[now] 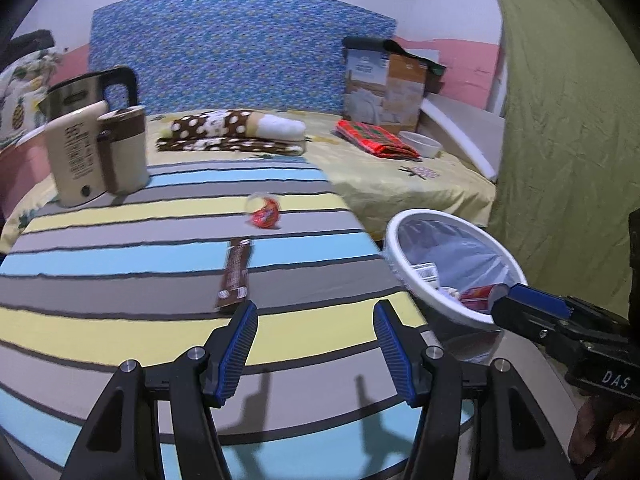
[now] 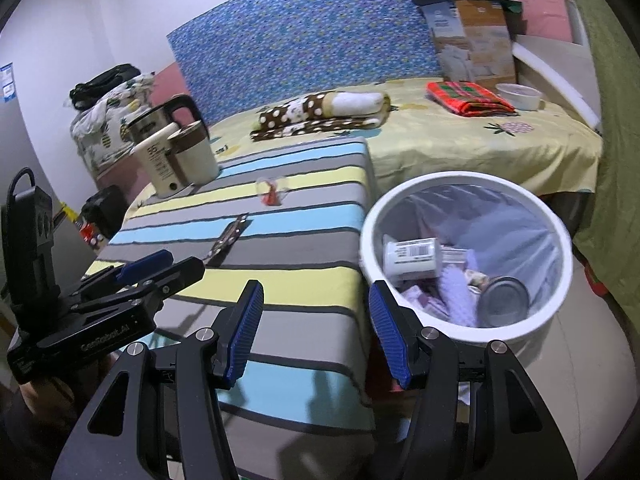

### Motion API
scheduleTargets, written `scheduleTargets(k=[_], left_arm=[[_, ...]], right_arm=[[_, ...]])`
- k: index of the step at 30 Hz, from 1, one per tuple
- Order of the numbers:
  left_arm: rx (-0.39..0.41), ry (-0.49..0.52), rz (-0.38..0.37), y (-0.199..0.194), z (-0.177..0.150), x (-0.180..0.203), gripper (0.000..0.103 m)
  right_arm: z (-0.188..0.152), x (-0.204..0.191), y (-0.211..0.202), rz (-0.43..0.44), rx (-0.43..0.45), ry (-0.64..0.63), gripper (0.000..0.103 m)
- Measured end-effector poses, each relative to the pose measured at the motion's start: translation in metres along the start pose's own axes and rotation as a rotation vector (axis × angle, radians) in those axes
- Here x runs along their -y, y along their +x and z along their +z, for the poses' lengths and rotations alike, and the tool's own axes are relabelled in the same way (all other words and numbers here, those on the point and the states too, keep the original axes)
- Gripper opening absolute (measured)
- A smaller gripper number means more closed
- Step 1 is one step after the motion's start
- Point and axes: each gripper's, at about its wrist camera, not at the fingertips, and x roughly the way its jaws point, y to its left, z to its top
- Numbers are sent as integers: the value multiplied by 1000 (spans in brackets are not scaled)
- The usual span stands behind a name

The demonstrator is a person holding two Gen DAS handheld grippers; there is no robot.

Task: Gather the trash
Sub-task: 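Move both tools back over the table toward the coffee sachet and candy cup, then grasp the brown coffee sachet with the left tool while the right tool grasps the clear candy cup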

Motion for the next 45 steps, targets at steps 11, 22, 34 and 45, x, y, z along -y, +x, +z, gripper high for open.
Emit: scheduleTargets(k=[11,22,34,45], left_arm=[[-15,-23,102,10,2,-32,60],[-73,-26,110,48,15,-48,60],[-197,-30,123,100,22,-54,44],[-179,-52,113,96,22,-63,24]], right_arm=[[6,-16,13,16,7,-40,57],[12,-18,27,21,-18,-37,57],[17,-13,41,40,-50,-21,57],[27,-18,51,48,-55,-39,57]])
